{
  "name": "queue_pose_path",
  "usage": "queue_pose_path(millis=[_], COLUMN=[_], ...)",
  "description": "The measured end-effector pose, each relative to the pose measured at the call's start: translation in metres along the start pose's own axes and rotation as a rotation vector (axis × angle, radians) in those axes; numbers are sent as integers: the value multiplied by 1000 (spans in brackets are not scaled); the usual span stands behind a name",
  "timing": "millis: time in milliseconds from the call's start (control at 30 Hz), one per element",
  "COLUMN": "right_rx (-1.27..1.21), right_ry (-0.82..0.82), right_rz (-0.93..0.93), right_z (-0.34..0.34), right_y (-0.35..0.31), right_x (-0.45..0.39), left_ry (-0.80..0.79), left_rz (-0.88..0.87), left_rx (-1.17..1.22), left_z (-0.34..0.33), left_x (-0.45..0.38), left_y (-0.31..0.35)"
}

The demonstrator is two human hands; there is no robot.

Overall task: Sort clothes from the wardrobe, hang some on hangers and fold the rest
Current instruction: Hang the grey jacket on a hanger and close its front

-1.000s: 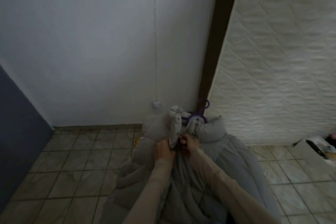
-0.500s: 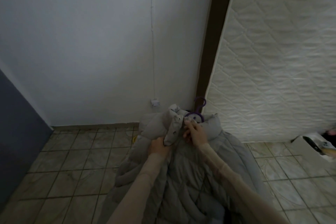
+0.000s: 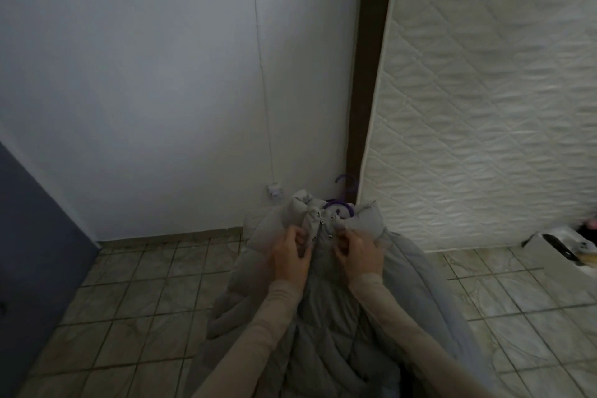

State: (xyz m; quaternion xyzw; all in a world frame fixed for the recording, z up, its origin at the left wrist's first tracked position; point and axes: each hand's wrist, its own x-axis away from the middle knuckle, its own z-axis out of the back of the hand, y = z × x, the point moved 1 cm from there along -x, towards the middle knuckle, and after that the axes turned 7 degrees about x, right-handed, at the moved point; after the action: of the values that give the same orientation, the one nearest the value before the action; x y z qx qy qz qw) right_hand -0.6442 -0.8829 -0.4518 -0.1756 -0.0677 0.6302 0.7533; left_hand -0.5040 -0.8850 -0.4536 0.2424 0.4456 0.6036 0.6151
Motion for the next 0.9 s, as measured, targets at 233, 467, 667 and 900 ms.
queue_pose_path(millis=[233, 467, 667, 900], right_rx=[149, 152, 45, -85], right_ry=[-68, -194, -347, -398], right_rz=[-71, -64, -12, 8], right_z=[-6, -6, -10, -13], right_y=[-13, -5, 18, 25], right_x=[-17, -35, -45, -52], left_ry=[6, -102, -125, -72], left_rz=[190, 310, 246, 53], left_rx=[-27, 74, 35, -237], left_z=[-10, -22, -35, -40], left_x=[-11, -20, -18, -13], left_y=[3, 10, 15, 17])
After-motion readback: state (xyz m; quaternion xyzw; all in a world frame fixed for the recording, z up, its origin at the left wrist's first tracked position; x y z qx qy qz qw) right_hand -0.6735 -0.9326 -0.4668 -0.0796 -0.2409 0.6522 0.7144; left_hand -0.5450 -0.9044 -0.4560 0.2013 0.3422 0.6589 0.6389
